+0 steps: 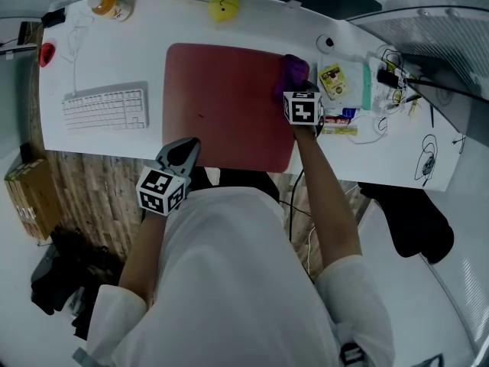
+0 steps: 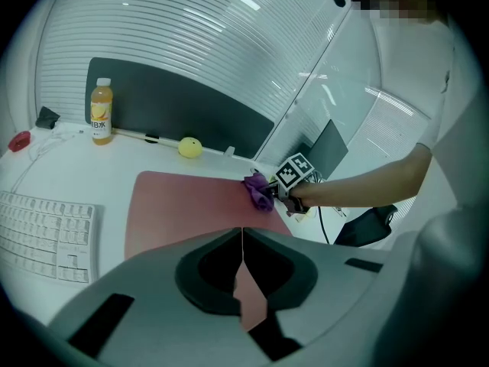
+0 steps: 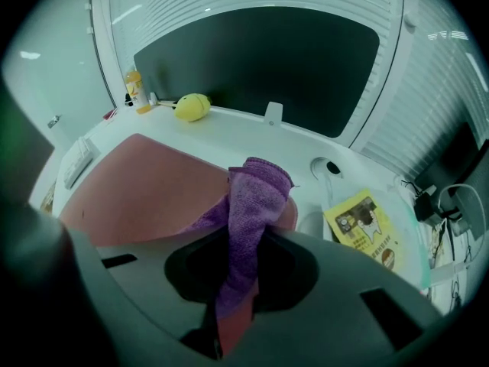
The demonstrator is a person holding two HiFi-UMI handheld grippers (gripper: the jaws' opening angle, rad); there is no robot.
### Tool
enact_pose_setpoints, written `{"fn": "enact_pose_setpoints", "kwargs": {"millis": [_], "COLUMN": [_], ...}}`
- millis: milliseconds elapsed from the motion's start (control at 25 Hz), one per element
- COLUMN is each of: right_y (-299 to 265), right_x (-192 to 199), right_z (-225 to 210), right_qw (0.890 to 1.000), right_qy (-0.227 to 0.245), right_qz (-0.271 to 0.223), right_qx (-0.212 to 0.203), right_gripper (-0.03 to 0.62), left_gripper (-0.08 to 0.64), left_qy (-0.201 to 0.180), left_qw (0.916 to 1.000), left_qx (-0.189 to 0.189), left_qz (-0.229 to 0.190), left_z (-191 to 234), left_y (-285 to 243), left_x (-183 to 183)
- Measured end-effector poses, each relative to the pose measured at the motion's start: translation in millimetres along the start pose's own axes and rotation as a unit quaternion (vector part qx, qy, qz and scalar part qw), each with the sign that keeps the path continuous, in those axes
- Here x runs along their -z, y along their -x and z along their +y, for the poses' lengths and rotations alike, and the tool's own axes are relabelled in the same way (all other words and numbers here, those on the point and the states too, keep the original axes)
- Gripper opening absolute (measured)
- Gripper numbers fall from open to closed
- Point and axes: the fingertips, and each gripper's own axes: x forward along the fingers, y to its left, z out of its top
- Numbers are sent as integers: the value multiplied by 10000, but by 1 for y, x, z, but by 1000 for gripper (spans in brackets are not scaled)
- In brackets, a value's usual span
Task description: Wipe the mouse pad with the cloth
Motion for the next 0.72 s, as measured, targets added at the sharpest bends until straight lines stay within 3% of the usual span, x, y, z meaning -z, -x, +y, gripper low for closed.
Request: {"fn": "enact_pose_setpoints", "kwargs": {"millis": [400,720], "right_y": [9,42], "right_x": [21,10], "right_z": [-34,-40], "right_qw": [9991,9984], "right_qy": [-219,-391], "right_qz": [152,-355], "right_qx": [329,206], "right_gripper": [74,74], "left_gripper": [20,20], "left_qy": [-96,-109], "left_qw": [9999,9990], "left_qx": [-33,-333], "left_qz": [-44,-278], "left_z": [-22,-18], "left_y": [-7,9], "left_x": [-2,-12]}}
